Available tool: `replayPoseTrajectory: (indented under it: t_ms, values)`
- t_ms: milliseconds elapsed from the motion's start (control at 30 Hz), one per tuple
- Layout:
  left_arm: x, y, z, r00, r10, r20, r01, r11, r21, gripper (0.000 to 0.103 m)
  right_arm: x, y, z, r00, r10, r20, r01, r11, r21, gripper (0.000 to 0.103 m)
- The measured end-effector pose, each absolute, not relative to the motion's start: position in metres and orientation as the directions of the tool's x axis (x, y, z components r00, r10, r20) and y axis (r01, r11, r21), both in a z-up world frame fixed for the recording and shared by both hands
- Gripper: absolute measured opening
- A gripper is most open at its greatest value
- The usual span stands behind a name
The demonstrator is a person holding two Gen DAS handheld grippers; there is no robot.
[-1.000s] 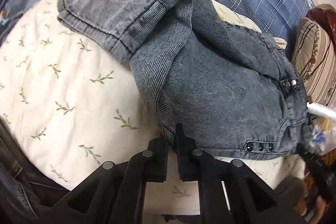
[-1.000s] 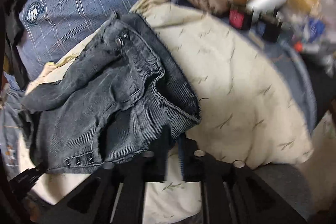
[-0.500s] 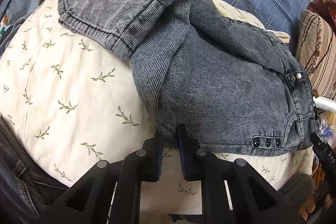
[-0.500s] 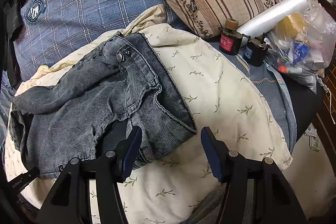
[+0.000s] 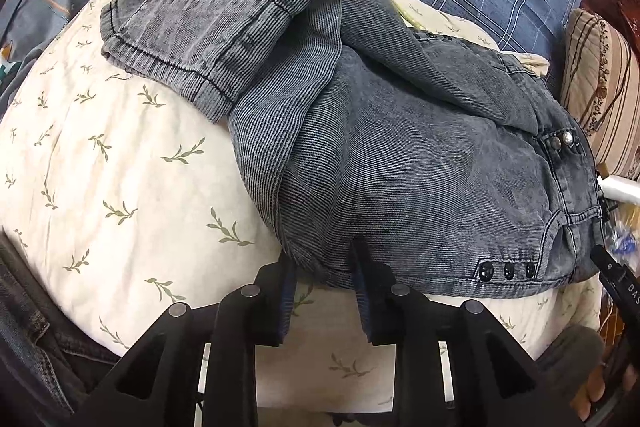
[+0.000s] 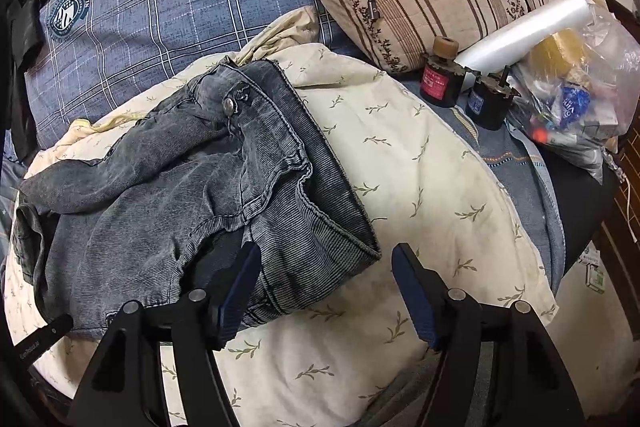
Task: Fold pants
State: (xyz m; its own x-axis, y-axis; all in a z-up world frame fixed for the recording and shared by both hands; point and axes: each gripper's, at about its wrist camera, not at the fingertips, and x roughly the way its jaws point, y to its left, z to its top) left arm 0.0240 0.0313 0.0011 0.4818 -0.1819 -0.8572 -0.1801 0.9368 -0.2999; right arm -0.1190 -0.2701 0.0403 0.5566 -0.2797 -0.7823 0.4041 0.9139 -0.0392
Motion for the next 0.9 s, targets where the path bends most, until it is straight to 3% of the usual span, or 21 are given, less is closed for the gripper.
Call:
replayPoseTrajectory:
  t_ms: [233, 333, 367, 400, 533, 633, 700, 733, 833, 900]
  values:
    - [0.026, 0.031, 0.000, 0.487, -0.168, -0.857, -0.173, 0.943, -0.284, 0.021, -0.117, -0.272, 0.038, 0.546, -0.284, -0.789, 0.408, 0.912, -0.046, 0.064]
    - [0.027, 0.034, 0.000, 0.488, -0.163, -0.858, -0.171, 0.945, -0.277, 0.015, -0.115, -0.274, 0.035, 0.526, -0.294, -0.798, 0.412, 0.909, -0.064, 0.041]
    - [0.027, 0.035, 0.000, 0.488, -0.163, -0.857, -0.170, 0.945, -0.277, 0.011, -0.114, -0.277, 0.033, 0.516, -0.296, -0.804, 0.415, 0.907, -0.069, 0.021]
    - [0.028, 0.036, 0.000, 0.489, -0.166, -0.856, -0.168, 0.946, -0.279, 0.006, -0.113, -0.280, 0.031, 0.510, -0.279, -0.814, 0.413, 0.909, -0.053, 0.016]
    - [0.024, 0.038, 0.002, 0.493, -0.190, -0.849, -0.156, 0.941, -0.301, 0.004, -0.117, -0.285, 0.031, 0.514, -0.260, -0.817, 0.415, 0.909, -0.029, 0.015]
    - [0.018, 0.047, 0.005, 0.480, -0.242, -0.843, -0.132, 0.930, -0.342, 0.008, -0.119, -0.278, 0.038, 0.527, -0.270, -0.806, 0.404, 0.914, -0.042, 0.024]
    - [0.011, 0.059, 0.011, 0.470, -0.287, -0.835, -0.125, 0.914, -0.385, 0.013, -0.125, -0.270, 0.053, 0.577, -0.266, -0.772, 0.394, 0.919, -0.022, 0.063]
    - [0.007, 0.067, 0.016, 0.472, -0.309, -0.825, -0.123, 0.904, -0.409, 0.015, -0.129, -0.264, 0.062, 0.617, -0.232, -0.752, 0.367, 0.930, 0.014, 0.070]
    - [-0.003, 0.102, 0.033, 0.538, -0.324, -0.778, -0.158, 0.868, -0.470, 0.040, -0.135, -0.236, 0.087, 0.701, -0.190, -0.688, 0.282, 0.959, 0.022, 0.072]
    - [0.000, 0.127, 0.043, 0.585, -0.278, -0.762, -0.201, 0.861, -0.468, 0.062, -0.126, -0.206, 0.096, 0.746, -0.072, -0.662, 0.131, 0.990, 0.041, 0.079]
